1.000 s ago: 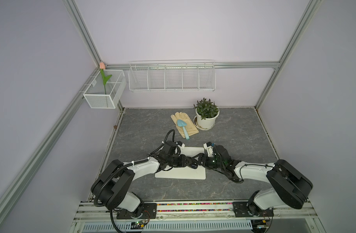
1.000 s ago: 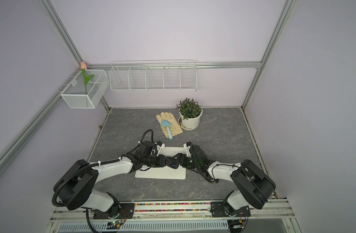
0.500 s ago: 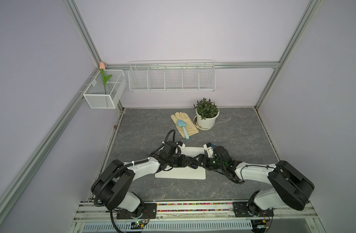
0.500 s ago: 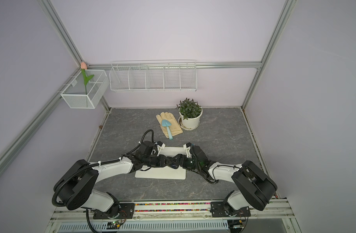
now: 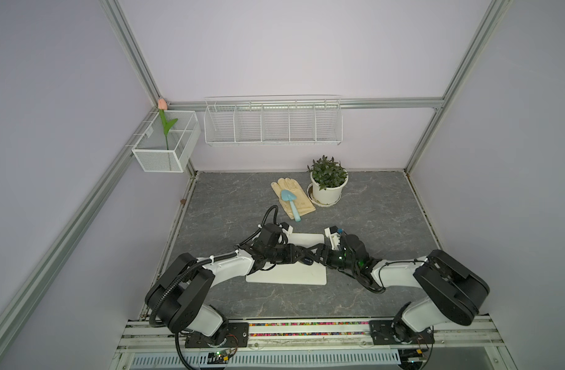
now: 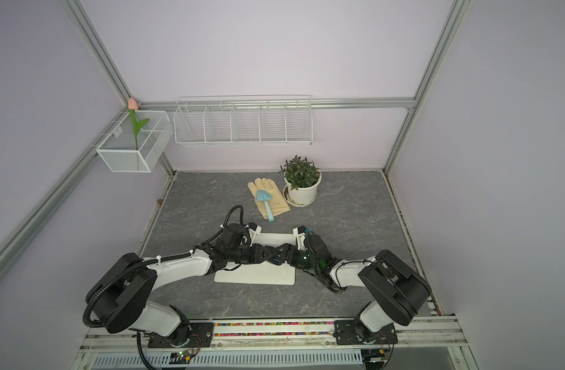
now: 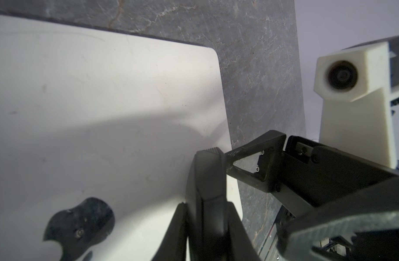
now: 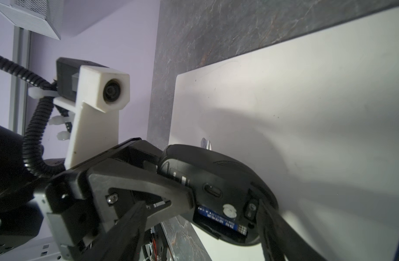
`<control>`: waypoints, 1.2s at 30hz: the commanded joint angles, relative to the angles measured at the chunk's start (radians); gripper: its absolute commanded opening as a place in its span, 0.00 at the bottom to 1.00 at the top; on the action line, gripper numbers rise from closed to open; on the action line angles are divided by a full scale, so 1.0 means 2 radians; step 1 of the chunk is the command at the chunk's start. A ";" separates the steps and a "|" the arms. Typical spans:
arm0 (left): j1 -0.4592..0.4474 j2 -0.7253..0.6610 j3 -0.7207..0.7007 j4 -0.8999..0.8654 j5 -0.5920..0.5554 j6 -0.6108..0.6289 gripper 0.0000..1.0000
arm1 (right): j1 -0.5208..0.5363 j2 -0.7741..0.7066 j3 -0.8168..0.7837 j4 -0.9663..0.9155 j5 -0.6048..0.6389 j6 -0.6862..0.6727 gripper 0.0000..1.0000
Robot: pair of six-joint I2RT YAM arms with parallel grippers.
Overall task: Insert the wireless mouse receiver into the laptop
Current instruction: Take out the USB plug from the mouse.
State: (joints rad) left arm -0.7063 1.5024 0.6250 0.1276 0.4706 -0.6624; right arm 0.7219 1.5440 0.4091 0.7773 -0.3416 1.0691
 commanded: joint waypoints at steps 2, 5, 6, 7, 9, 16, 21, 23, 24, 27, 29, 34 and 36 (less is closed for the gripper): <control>-0.028 0.040 -0.015 -0.006 0.008 0.005 0.00 | 0.021 0.018 -0.001 0.106 -0.052 0.062 0.74; -0.028 0.044 -0.017 -0.006 0.004 0.006 0.00 | 0.021 0.008 -0.004 0.102 -0.054 0.059 0.71; -0.028 0.046 -0.018 -0.005 0.003 0.007 0.00 | 0.021 0.002 -0.005 0.099 -0.054 0.057 0.70; -0.028 0.049 -0.019 -0.003 0.002 0.007 0.00 | 0.020 -0.003 -0.006 0.096 -0.054 0.055 0.68; -0.028 0.052 -0.019 -0.002 -0.002 0.006 0.00 | 0.020 -0.021 -0.005 0.077 -0.053 0.049 0.66; -0.028 0.057 -0.023 -0.001 -0.013 0.006 0.00 | 0.015 -0.103 -0.007 -0.044 -0.035 0.000 0.66; -0.028 0.061 -0.023 -0.001 -0.015 0.006 0.00 | -0.001 -0.163 -0.022 -0.109 -0.019 -0.021 0.66; -0.028 0.061 -0.024 -0.001 -0.015 0.005 0.00 | -0.009 -0.182 -0.029 -0.119 -0.015 -0.023 0.66; -0.028 0.062 -0.024 0.000 -0.014 0.004 0.00 | -0.012 -0.191 -0.031 -0.128 -0.014 -0.025 0.66; -0.028 0.065 -0.023 0.004 -0.003 0.003 0.00 | -0.021 -0.218 -0.033 -0.161 -0.009 -0.036 0.66; -0.028 0.067 -0.023 0.008 0.008 0.003 0.00 | -0.027 -0.239 -0.033 -0.188 -0.002 -0.044 0.67; -0.034 0.067 -0.028 0.026 0.049 -0.005 0.00 | -0.051 -0.312 -0.026 -0.304 0.039 -0.064 0.70; -0.047 0.061 -0.029 0.026 0.065 -0.008 0.00 | -0.066 -0.342 -0.019 -0.369 0.063 -0.070 0.72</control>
State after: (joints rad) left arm -0.7650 1.5970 0.6125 0.2913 0.5709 -0.6731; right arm 0.6205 0.9264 0.3626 0.2539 -0.2977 0.9550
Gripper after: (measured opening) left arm 0.223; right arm 0.711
